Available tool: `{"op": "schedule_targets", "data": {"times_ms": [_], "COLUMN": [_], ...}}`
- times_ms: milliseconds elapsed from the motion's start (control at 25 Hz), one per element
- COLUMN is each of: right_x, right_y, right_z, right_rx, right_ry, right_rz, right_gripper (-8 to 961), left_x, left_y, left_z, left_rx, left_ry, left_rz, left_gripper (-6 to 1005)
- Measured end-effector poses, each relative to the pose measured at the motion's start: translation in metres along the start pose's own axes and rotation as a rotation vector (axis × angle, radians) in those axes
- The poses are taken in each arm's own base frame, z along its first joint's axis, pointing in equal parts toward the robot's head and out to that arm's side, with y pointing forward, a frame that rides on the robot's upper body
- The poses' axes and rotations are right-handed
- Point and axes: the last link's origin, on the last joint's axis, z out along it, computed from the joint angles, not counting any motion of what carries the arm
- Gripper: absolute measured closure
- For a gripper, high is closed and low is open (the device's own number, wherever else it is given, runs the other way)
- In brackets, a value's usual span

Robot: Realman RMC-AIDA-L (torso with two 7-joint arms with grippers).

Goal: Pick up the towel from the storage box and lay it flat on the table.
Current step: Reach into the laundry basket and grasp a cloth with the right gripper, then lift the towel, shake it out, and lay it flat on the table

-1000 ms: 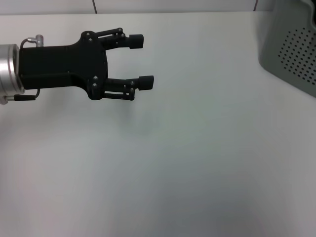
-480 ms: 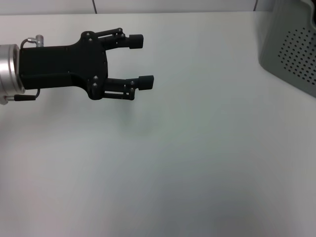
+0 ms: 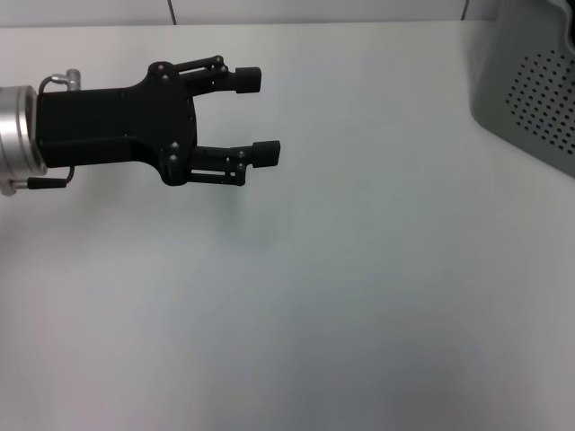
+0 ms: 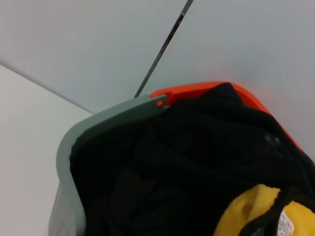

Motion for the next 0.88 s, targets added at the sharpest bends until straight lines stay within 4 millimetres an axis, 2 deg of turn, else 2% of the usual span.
{"op": "schedule_targets", "data": {"times_ms": [240, 440, 720, 880], "right_x": [-0.003, -0.003, -0.006, -0.011], "right_y": [0.0, 0.002, 0.004, 0.008], "right_z": [0.011, 0.012, -0.005, -0.013], "right_rx": [0.005, 0.008, 0.062, 0.062], "right_ry": [-0.038, -0.069, -0.229, -0.35], "right_rz": [-0.052, -0.098, -0.119, -0.134], "right_gripper": [712, 794, 939, 941], "left_x": [-0.002, -0.005, -0.007, -0.006], "left_y": [0.001, 0.002, 0.003, 0.003], "left_z": [0.0, -0.001, -0.006, -0.007], "left_rx": [-0.001, 0.002, 0.022, 0.03], "left_ry": [0.001, 0.005, 0.014, 0.024], "left_rz": [0.001, -0.008, 0.001, 0.007], "left_gripper": [126, 127, 127, 127]}}
